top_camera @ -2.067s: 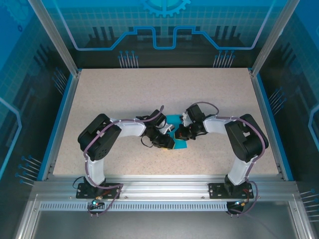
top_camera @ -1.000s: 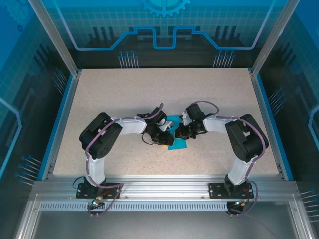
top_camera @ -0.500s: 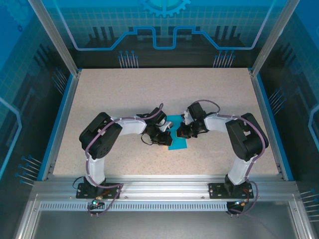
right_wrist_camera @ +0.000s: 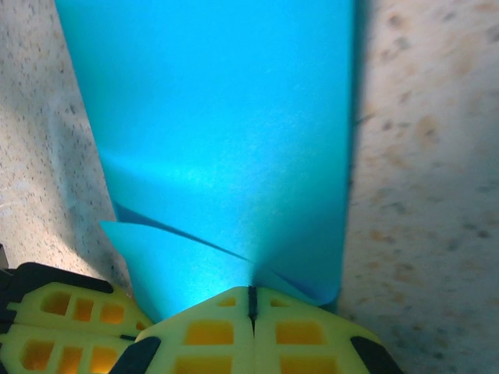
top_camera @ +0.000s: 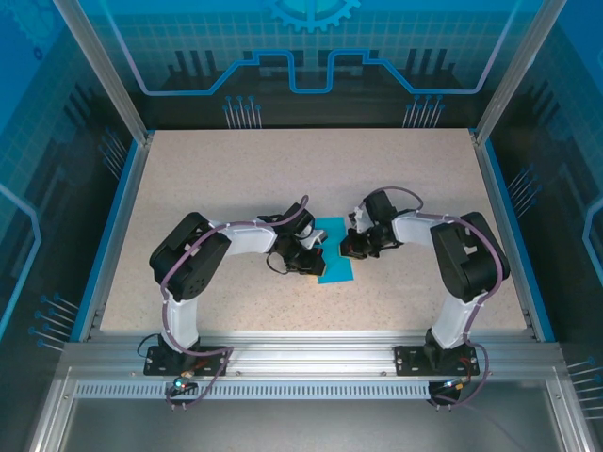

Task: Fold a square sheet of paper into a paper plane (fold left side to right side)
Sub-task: Fold the triangle a second time at the center of the table.

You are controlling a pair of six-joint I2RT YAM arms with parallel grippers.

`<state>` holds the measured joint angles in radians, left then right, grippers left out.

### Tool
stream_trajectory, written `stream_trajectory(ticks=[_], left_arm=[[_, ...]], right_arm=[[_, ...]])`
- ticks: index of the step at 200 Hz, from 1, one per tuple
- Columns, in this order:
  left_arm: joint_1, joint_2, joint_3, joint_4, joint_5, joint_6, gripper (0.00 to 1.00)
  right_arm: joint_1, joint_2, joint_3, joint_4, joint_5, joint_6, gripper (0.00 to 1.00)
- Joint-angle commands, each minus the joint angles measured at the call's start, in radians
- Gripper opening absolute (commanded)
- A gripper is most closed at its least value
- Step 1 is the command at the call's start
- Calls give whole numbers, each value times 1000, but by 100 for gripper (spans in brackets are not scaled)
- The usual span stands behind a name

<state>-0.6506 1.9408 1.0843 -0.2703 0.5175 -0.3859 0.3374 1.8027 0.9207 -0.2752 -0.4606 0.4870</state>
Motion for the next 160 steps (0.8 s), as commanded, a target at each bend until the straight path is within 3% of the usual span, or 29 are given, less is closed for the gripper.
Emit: stream_trajectory(ticks=[1,65,115,160], left_arm=[[1,61,-46,-88,-93,19,1],[-14,60,-29,-84,-91,16,1],[-20,56,-21,-90,-95,18,1],[-22,55,-19,-91,-97,17,1]], right_arm=[[-66,33,35,-51,66,-48,0],[-92,-49,34,-76,59,-55,0],[4,-208,-135,8,-19,45,0],[132,-133,-143,98,-118,91,0]])
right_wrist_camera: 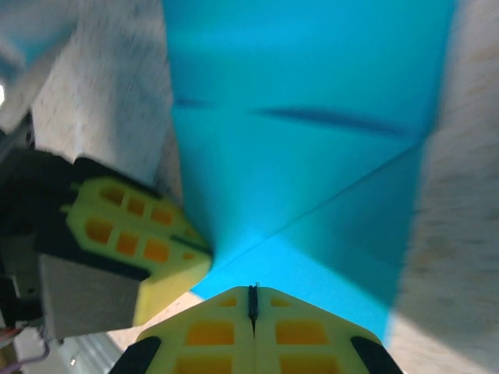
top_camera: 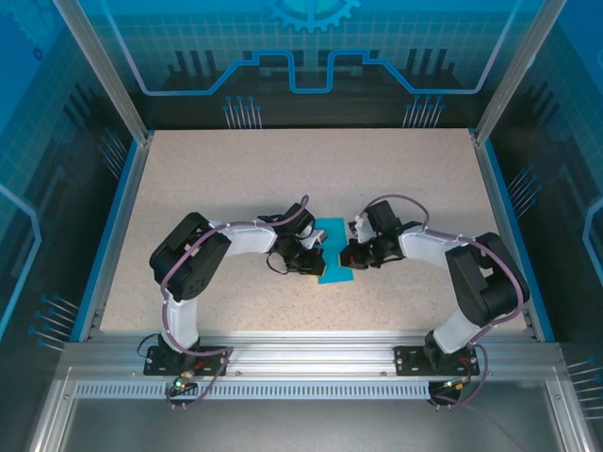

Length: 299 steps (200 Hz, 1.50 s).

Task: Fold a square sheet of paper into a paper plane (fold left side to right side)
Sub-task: Fold the triangle a second time at the center of the table.

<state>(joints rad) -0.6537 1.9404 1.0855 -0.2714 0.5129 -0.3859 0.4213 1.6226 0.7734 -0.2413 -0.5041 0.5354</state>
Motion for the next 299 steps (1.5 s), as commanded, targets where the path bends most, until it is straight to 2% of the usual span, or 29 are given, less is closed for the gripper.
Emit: stream_trajectory(ticks=[1,129,189,258,299], left_arm=[[-20,56,-20,-90,-93,18,1],[-27,56,-12,-103,-101,19,1],[-27,57,-12,-109,-107,21,1],[-27,69,-13,-109,-109,25,1],[-28,68,-18,-106,-110,25,1]], right_arm=[[49,48,6,64,-74,44,0],[70,140,70,54,-54,30,0],[68,196,101,-39,26,4,0],[3,211,137,-45,51,15,0],[-60,214,166,-94,58,-32,0]])
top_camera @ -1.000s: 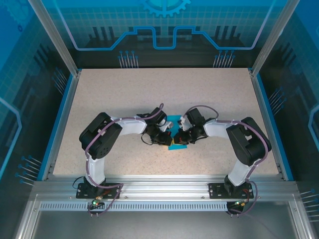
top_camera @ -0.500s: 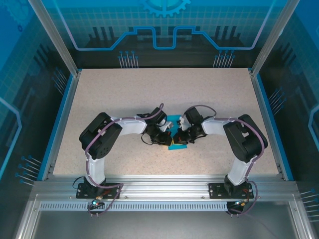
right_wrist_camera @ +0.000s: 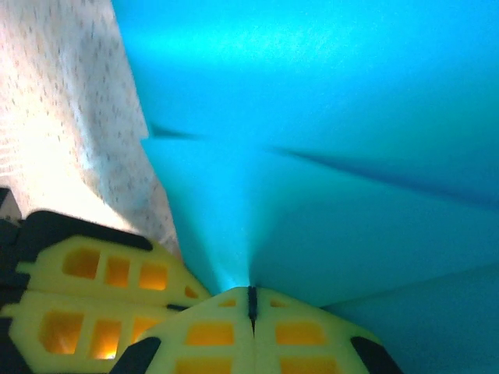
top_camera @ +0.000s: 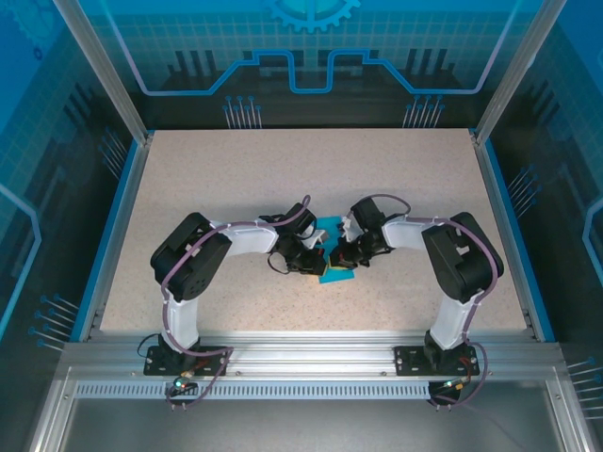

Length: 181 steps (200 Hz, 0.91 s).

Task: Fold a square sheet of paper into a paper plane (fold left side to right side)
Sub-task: Fold the triangle a second time at the center of the table, then turn over the paper at the center of the table.

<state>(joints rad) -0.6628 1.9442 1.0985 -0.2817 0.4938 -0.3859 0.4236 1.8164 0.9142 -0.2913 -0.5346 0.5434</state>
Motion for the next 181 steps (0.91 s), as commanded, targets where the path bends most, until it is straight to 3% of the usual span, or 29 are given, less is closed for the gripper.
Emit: stream_trajectory(ticks=[1,55,104,144,181], left_arm=[[-19,64,-32,-97,-91,25,1],[-17,54,-29,-88,-80,21,2],[-11,-46,22,-80,-33,20,15],[37,-140,33,-80,-55,21,28],[69,-105,61,-80,-56,47,35]], right_arm=[[-63,21,26,-45,89,-42,0],[-120,12,26,-67,96,-89,0],[-143,-114,-20,-25,101,-87,0],[-209,-227,-137,63,85,-67,17],[-236,-251,-213,167,1,-32,30]])
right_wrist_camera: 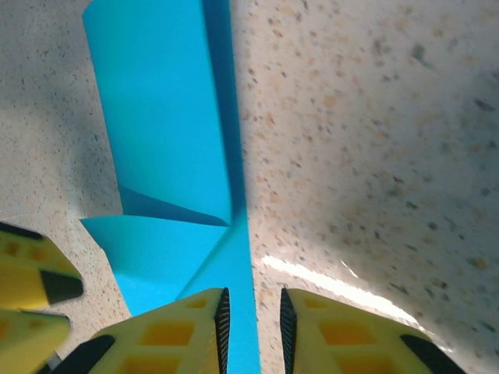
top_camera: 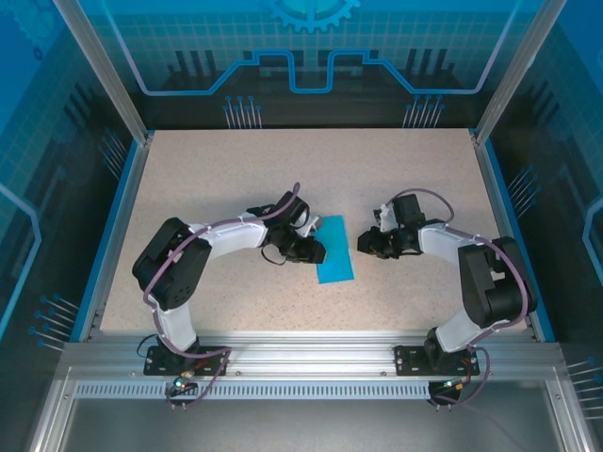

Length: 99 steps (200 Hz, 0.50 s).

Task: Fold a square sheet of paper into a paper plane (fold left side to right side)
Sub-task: Turn over the paper at the center of the table.

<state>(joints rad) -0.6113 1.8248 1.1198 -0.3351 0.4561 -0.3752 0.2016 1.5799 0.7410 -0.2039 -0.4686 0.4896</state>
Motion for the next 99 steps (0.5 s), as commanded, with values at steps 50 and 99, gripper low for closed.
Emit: stream_trajectory(ticks=[50,99], left_arm=[[17,108,116,-50,-60,54,46],[17,154,151,-56,-79,54,47]], right_arm=[[-13,-16,-77,115,-94,38,35],[-12,-24,-89,116,-103,37,37]])
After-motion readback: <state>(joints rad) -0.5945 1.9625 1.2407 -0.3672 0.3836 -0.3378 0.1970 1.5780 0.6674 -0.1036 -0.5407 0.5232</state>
